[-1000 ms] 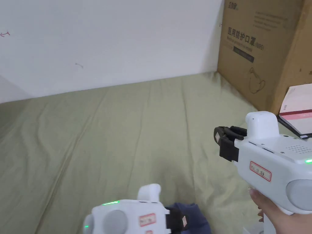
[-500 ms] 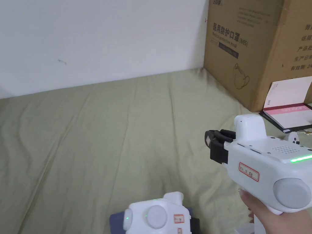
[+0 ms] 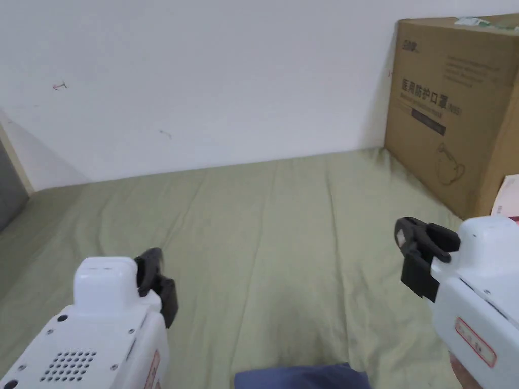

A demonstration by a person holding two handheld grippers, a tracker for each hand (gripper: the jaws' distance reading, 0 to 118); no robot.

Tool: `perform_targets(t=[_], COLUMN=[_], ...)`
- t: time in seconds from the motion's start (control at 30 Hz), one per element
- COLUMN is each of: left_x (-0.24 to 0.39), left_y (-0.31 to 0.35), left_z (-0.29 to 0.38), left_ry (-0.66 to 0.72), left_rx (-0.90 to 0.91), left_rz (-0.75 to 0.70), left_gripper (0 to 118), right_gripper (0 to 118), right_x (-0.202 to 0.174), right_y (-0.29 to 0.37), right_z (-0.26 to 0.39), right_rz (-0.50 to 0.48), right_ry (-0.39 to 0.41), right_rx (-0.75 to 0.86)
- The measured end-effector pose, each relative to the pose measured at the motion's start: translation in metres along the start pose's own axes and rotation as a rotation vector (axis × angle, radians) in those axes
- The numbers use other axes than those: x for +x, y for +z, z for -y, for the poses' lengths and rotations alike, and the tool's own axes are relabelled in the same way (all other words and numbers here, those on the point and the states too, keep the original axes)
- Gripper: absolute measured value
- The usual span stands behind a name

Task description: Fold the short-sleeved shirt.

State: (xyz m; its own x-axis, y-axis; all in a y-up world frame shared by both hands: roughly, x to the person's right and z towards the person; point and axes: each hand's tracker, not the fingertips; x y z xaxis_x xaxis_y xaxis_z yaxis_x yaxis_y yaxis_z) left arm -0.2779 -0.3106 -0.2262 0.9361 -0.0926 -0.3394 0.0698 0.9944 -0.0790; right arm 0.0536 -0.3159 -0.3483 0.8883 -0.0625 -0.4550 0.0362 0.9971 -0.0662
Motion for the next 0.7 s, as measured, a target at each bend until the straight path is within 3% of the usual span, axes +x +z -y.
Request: perform_targets(t=[0.13,0.23,0.27,0.37,0.5,0.6,0.63,0.7], left_x=[-0.009,-0.010,-0.011,-0.006,-0.005,-0.015,-0.018,-0.027], left_y=[0.017,0.025,0.027,0.026,0.027,0.025,0.025,0.022], left_z=[0.019,0.028,0.028,0.025,0.022,0.021,0.023,0.030], left_ry=[0.046,0.105,0.109,0.077,0.089,0.152,0.159,0.185], left_rx=[0.005,-0.018,-0.014,-0.014,-0.023,-0.070,-0.089,-0.145], left_rz=[-0.063,-0.082,-0.073,-0.058,-0.031,0.015,0.004,0.003], left_gripper=[0,0,0,0,0,0,0,0], right_gripper=[3,3,3,3,3,3,3,3], right_x=[-0.004,0.005,0.008,0.015,0.022,0.020,0.021,0.020], right_y=[0.018,0.025,0.025,0.023,0.020,-0.002,-0.013,-0.042], right_z=[0.024,0.027,0.025,0.017,0.008,0.013,0.022,0.054], right_rz=[0.063,0.088,0.093,0.095,0.011,-0.050,-0.113,-0.214], right_ry=[0.001,-0.122,-0.129,-0.128,-0.215,-0.199,-0.215,-0.269], right_rx=[0.032,0.006,0.009,0.013,-0.013,-0.232,-0.333,-0.628])
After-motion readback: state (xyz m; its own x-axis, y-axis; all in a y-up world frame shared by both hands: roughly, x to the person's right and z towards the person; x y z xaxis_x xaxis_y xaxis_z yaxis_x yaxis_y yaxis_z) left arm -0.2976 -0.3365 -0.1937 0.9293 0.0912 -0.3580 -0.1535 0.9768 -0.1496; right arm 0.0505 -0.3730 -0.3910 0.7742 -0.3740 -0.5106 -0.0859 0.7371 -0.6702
